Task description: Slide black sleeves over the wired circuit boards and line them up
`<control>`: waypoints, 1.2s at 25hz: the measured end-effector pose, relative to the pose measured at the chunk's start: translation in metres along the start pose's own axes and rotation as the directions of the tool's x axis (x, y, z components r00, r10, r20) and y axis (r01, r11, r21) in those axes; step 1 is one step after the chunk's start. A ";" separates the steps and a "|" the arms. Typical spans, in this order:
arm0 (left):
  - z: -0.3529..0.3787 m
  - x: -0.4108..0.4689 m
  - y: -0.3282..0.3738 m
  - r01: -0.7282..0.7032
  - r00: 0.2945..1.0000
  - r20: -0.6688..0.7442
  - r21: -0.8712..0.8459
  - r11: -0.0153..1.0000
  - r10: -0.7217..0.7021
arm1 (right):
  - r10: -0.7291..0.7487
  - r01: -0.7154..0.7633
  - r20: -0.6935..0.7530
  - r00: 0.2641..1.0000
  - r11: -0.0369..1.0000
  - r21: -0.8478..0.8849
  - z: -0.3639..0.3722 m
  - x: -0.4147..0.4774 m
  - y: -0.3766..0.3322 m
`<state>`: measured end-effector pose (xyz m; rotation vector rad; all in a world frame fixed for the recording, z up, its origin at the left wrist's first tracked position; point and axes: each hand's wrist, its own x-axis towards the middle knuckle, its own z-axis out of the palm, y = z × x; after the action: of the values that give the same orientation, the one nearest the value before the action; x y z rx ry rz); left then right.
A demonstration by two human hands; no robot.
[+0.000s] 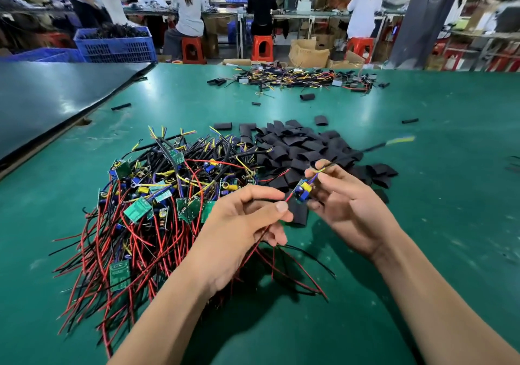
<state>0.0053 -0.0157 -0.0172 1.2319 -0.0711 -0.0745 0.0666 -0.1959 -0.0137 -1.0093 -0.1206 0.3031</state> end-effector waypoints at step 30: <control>0.018 0.027 0.040 -0.315 0.927 -0.206 0.024 0.949 0.313 | -0.330 0.138 0.065 0.942 0.205 -0.969 -0.041 0.015 0.037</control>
<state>0.0309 -0.0216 0.0270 1.1992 -0.0852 0.3334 0.0835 -0.2064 -0.0669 -2.2845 -0.3505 -0.2331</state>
